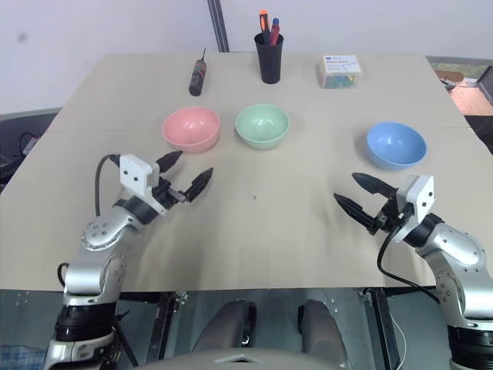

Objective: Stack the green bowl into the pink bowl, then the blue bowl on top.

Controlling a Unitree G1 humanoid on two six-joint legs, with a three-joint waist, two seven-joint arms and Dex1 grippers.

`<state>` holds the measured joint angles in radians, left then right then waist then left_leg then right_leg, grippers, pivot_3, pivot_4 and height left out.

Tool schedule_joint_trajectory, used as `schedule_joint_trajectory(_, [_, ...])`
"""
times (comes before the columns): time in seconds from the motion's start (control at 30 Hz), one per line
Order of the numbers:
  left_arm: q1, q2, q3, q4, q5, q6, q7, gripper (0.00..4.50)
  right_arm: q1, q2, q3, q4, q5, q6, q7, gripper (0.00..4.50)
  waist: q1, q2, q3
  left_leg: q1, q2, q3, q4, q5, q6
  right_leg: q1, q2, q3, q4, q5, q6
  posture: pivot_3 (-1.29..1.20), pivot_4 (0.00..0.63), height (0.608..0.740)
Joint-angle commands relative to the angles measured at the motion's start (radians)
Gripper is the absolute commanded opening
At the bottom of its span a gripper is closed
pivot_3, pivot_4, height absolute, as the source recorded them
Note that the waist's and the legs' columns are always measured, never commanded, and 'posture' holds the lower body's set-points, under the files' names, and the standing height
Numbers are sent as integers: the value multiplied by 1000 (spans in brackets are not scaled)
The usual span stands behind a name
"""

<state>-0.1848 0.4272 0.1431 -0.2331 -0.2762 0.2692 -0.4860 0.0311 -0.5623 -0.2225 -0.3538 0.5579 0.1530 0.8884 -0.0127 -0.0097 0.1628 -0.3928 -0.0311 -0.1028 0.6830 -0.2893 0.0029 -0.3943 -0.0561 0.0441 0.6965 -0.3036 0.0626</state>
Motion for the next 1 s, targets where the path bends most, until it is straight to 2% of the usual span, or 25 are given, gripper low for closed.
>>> schedule_joint_trajectory(0.03, [-64,35,-15,23,60,67,51,4500,-13,8,10,-82,15,-26,-6,3152,0,0,0,0,0,0,0,0,0,0,0,0,0,0,0,0,150,740])
schedule_joint_trajectory(0.13, [-125,71,-46,56,154,59,88,4500,-29,11,22,-110,15,-8,-29,3152,0,0,0,0,0,0,0,1,-2,0,0,0,0,0,0,0,150,740])
schedule_joint_trajectory(0.33, [-267,84,-69,215,215,45,102,4500,-45,23,43,-136,14,-1,-65,3152,0,-1,0,0,-1,-1,0,2,-4,0,0,0,-1,0,0,0,150,740])
schedule_joint_trajectory(0.5, [-374,119,-156,437,297,-44,40,4500,-67,26,49,-138,10,-4,-88,3152,-1,-1,0,-1,-1,-1,0,2,-4,0,0,0,-1,0,0,0,150,740])
schedule_joint_trajectory(0.77, [-508,73,-240,680,349,-227,-26,4500,-48,23,31,-158,7,-12,-122,3152,1,-1,1,-3,-1,-2,1,2,-4,-1,0,-2,-1,0,0,0,150,740])
schedule_joint_trajectory(0.97, [-613,56,-303,894,419,-271,-42,4500,-22,20,13,-169,-2,-20,-143,3152,-4,-1,1,-3,-2,-2,1,2,-4,-1,0,-2,0,0,0,0,150,740])
schedule_joint_trajectory(1.0, [-633,58,-315,932,436,-283,-42,4251,-16,18,7,-169,-3,-23,-144,3267,-4,-1,1,-3,-3,-2,1,2,-4,-1,0,-2,0,0,0,0,150,740])
